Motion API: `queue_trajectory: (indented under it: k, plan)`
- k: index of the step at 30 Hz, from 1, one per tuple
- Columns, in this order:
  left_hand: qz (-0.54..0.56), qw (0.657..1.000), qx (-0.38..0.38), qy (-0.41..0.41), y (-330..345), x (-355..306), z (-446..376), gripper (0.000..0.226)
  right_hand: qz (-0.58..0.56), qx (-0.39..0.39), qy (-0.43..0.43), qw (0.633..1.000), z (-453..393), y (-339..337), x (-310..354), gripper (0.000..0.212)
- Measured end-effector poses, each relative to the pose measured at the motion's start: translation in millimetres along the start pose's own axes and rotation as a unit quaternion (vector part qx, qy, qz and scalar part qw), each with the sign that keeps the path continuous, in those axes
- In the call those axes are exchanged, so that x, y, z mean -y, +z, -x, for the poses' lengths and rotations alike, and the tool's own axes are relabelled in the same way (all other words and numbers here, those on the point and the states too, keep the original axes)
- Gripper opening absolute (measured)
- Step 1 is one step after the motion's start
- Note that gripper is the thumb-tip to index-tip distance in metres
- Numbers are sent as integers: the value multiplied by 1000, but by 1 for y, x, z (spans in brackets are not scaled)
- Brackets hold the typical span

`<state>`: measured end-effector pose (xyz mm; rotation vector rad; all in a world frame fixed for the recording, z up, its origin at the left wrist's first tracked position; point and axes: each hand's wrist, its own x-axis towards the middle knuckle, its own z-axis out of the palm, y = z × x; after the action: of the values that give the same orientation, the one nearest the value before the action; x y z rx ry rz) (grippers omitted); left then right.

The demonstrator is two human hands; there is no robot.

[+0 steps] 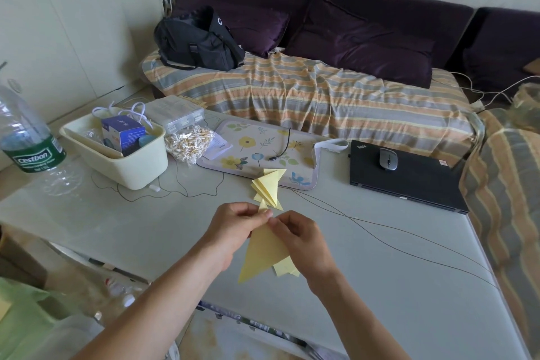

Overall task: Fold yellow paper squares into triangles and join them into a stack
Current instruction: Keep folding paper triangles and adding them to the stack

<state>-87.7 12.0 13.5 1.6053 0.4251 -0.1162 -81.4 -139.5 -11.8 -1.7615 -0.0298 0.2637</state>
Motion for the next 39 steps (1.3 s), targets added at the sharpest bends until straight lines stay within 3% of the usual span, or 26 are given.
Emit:
queue_trajectory:
  k: [17, 29, 39]
  plan:
    - [86, 996, -6, -21, 0, 0, -1, 12, 34, -4, -28, 999, -2, 0, -4, 17]
    - [170, 982, 5, -87, 0, -2, -3, 19, 40, -3, -40, 998, -1, 0, -2, 18]
    - [183, 980, 11, -79, -1, -3, -7, 19, 44, -9, -47, 998, 0, 1, -3, 16]
